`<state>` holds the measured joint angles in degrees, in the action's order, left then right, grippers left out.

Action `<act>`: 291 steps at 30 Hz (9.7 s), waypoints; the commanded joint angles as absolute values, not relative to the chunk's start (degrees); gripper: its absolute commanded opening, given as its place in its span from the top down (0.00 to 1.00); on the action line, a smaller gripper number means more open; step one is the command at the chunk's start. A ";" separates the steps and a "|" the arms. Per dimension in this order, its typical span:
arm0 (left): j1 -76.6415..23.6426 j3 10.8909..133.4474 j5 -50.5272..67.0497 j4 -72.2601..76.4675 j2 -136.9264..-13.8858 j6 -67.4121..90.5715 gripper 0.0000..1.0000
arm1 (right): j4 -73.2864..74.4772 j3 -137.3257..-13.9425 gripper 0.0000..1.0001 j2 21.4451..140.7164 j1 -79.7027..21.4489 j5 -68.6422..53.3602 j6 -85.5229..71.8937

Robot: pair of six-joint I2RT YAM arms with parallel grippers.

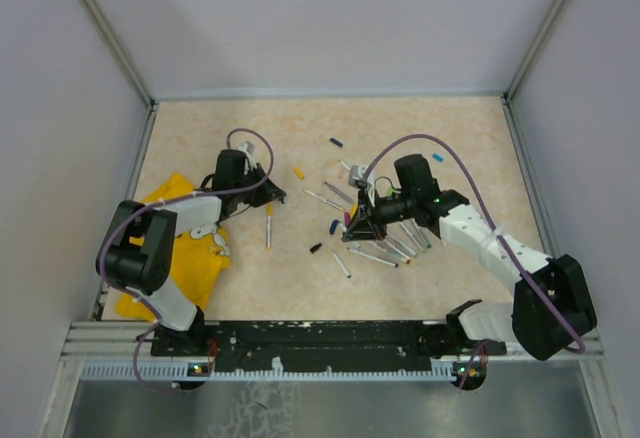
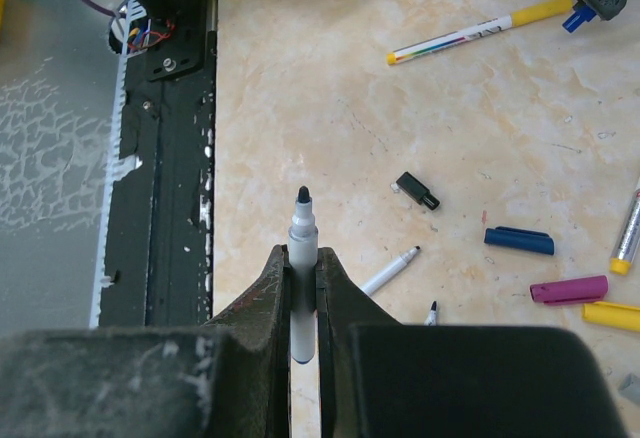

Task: Open the pen caps
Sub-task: Place the pen cap at the center of the board, then place the pen at the center of the board, then pick up the pen from the center of the board.

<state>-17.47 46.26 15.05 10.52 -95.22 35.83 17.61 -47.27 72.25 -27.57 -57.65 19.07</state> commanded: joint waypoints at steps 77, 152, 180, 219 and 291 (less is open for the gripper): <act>-16.61 60.38 7.83 -2.70 -94.53 27.95 0.58 | 17.40 -49.66 1.00 70.84 -27.16 -57.65 20.59; -16.61 49.71 12.76 -10.99 -52.47 3.84 0.00 | 19.73 -52.85 1.00 73.20 -29.49 -42.70 27.39; -16.61 48.58 11.70 -10.55 -51.37 3.76 0.00 | 25.36 -74.13 1.00 98.26 -36.75 -25.06 30.67; -16.61 46.96 7.65 -9.67 -48.90 3.03 0.00 | 31.69 -93.95 0.64 120.23 -43.77 -11.11 19.07; -16.74 26.11 20.10 3.85 -46.54 27.74 0.02 | 21.03 -52.55 0.67 59.98 -19.47 -45.70 21.97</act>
<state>-16.88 27.29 22.28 1.80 -46.09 27.24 23.14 -52.14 59.77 -19.64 -44.34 21.02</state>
